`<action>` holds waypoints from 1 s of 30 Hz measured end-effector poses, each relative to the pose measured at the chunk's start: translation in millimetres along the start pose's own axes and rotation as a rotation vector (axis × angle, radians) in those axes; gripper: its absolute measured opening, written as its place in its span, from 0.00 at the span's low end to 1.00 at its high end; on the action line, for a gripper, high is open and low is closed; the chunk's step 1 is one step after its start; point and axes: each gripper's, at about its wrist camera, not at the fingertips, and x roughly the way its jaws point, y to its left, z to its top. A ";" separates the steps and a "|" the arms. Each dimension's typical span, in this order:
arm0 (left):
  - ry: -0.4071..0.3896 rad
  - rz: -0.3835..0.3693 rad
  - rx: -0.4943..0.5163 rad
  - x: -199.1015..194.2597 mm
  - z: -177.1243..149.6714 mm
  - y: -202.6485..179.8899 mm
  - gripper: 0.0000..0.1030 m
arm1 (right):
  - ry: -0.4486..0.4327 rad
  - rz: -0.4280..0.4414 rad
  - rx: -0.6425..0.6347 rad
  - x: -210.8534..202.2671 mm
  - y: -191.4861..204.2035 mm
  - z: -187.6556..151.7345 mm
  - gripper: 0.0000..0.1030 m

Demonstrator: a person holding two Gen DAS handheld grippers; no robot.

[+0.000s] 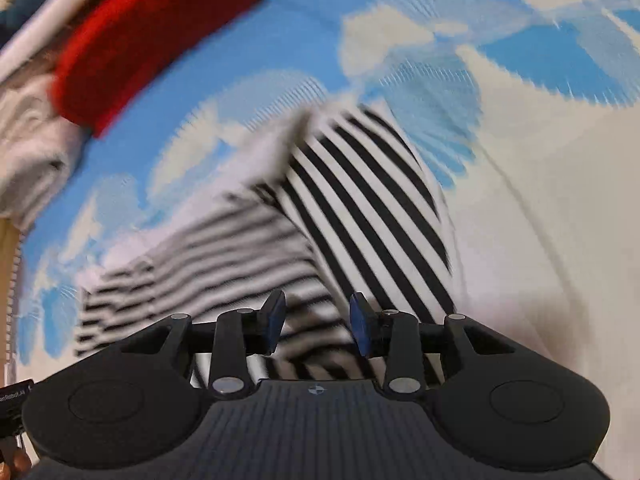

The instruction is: Fold small clothes

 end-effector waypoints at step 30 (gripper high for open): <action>-0.228 -0.036 0.218 -217.2 -222.9 68.3 0.30 | -0.326 -0.035 -0.092 -244.6 -96.8 -177.4 0.44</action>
